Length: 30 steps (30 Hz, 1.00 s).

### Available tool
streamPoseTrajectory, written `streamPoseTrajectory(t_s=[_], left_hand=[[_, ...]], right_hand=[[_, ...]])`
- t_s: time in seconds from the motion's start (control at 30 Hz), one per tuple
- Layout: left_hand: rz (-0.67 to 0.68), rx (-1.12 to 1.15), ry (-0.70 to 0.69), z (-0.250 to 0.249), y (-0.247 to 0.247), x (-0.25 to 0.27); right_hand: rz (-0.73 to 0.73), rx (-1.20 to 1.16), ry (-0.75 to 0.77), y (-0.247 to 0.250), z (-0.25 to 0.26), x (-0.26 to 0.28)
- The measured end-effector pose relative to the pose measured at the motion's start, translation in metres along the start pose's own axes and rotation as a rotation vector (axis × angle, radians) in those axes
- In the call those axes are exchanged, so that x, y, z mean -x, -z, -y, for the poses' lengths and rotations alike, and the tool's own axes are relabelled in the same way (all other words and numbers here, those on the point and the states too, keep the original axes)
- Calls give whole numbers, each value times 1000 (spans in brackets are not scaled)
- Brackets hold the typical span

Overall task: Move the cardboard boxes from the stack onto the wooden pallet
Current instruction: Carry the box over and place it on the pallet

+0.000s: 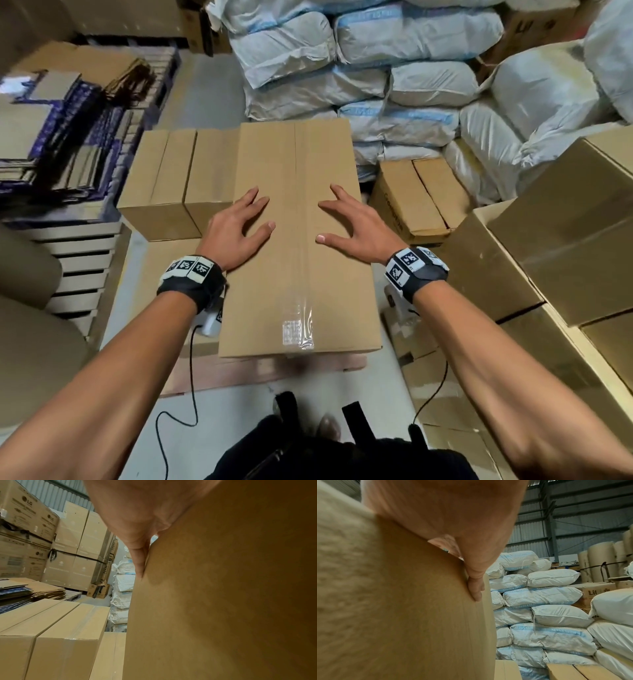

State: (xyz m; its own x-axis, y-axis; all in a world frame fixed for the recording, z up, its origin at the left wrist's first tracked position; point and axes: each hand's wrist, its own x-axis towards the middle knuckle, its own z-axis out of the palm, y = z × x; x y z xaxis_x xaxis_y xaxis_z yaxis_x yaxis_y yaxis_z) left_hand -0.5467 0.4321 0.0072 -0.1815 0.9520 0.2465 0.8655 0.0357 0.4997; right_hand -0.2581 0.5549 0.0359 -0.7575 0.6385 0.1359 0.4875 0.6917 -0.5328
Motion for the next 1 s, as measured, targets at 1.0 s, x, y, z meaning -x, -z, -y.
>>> streamPoseTrajectory(t_s=[1.0], left_hand=[[-23, 132, -90, 72, -24, -173]], right_hand=[[-10, 100, -41, 31, -61, -149]])
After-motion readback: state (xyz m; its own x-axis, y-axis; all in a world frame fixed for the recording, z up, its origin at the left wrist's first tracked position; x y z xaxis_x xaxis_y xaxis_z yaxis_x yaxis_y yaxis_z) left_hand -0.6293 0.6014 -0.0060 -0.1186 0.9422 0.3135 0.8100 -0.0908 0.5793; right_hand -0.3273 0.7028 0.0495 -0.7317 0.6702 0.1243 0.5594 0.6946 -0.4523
